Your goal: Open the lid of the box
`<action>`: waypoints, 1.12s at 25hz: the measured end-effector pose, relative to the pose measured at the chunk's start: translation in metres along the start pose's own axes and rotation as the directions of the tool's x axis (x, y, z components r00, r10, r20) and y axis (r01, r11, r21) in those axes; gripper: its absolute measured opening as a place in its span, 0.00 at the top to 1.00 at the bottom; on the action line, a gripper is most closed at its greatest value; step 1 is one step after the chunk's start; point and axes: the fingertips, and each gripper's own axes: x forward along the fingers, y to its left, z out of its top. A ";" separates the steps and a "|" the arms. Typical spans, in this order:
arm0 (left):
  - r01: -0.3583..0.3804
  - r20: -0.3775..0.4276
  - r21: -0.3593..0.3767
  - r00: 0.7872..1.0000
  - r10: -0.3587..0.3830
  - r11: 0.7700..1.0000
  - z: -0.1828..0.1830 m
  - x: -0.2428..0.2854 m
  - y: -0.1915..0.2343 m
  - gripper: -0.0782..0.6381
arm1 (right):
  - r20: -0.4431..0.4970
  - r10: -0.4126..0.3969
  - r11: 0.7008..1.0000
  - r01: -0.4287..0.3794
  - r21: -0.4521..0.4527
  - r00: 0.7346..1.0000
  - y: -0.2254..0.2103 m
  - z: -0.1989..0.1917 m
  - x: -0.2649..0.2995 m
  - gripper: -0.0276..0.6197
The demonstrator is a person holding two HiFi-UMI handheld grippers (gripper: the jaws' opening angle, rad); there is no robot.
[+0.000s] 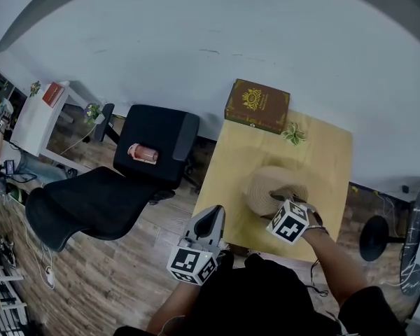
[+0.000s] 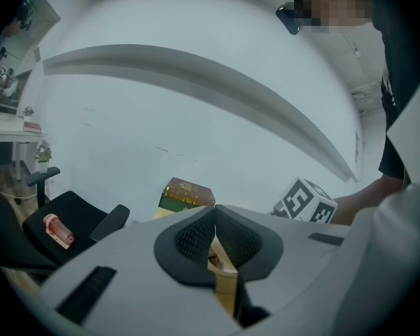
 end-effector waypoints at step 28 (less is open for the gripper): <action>0.259 -0.093 0.072 0.963 -0.252 0.963 -0.006 0.051 -0.070 0.86 | 0.197 -0.420 0.851 0.309 0.425 0.886 -0.046 -0.050 -0.112 0.46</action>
